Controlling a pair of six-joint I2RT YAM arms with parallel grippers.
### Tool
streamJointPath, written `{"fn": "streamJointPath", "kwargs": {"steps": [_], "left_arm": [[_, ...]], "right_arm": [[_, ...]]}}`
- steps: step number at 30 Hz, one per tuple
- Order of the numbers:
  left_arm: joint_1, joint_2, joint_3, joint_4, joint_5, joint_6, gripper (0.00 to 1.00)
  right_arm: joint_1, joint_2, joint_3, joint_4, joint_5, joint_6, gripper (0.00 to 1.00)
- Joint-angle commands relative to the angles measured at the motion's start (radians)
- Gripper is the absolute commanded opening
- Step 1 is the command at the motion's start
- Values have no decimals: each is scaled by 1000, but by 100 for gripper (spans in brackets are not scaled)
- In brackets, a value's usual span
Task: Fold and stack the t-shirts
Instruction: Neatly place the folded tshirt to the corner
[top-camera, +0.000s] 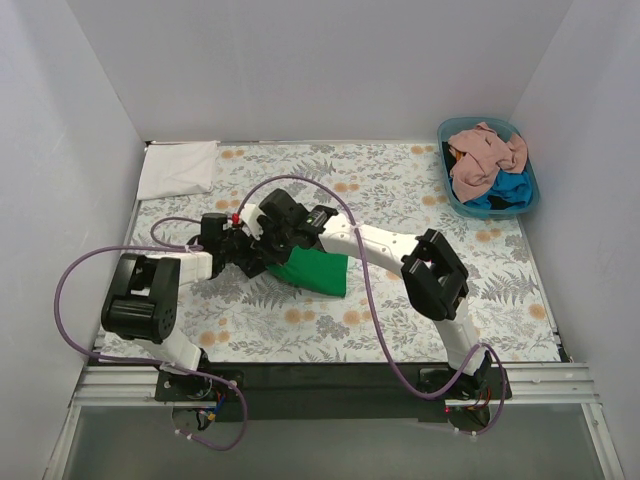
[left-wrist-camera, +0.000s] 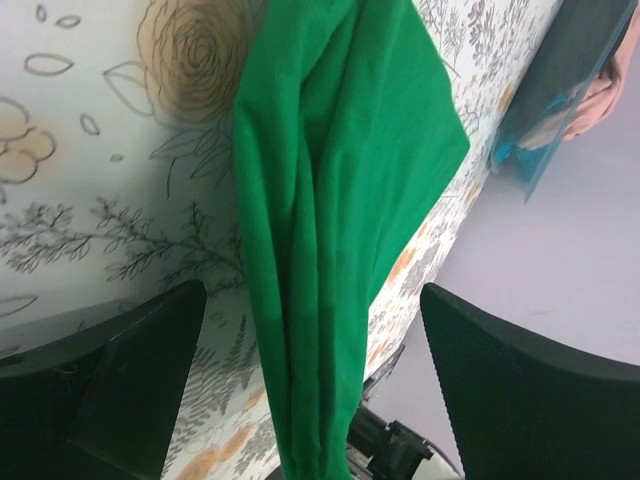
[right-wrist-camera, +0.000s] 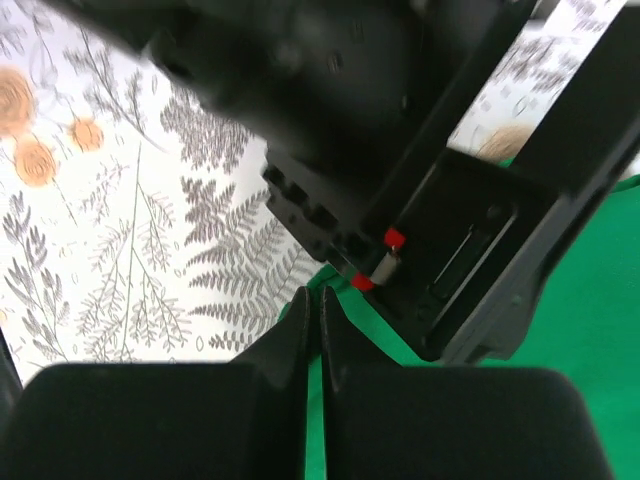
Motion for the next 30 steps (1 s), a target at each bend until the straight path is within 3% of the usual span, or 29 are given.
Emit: {"fn": "streamJointPath", "kwargs": {"steps": [1,11,19,21,24,25,27,28,30], "left_arm": [[-20,43,28,-32,-112,-20,83],[-35,112,79,-25,-142,-48,52],[-46,129,118,-40,-201,-28,38],[-48,137,134,-49,-211,-13,31],[-48,149,161,-78,-226,26,11],[-48,149,169,-90,-235,39,0],[-48,146,207,-138,-269,117,0],[-48,146,229,-155,-283,156,0],[-46,149,310,-248,-351,290,0]], "right_arm": [[-7,-9,90,11,-9,24,1],[-13,15,109,13,-18,46,1],[-13,35,129,11,-26,54,1],[-13,34,131,13,-29,57,1],[-14,31,137,11,-26,58,1],[-14,25,137,7,-26,57,17],[-25,9,129,-5,-21,48,37],[-33,-3,121,-15,-17,47,57],[-69,-55,83,-22,-29,49,70]]}}
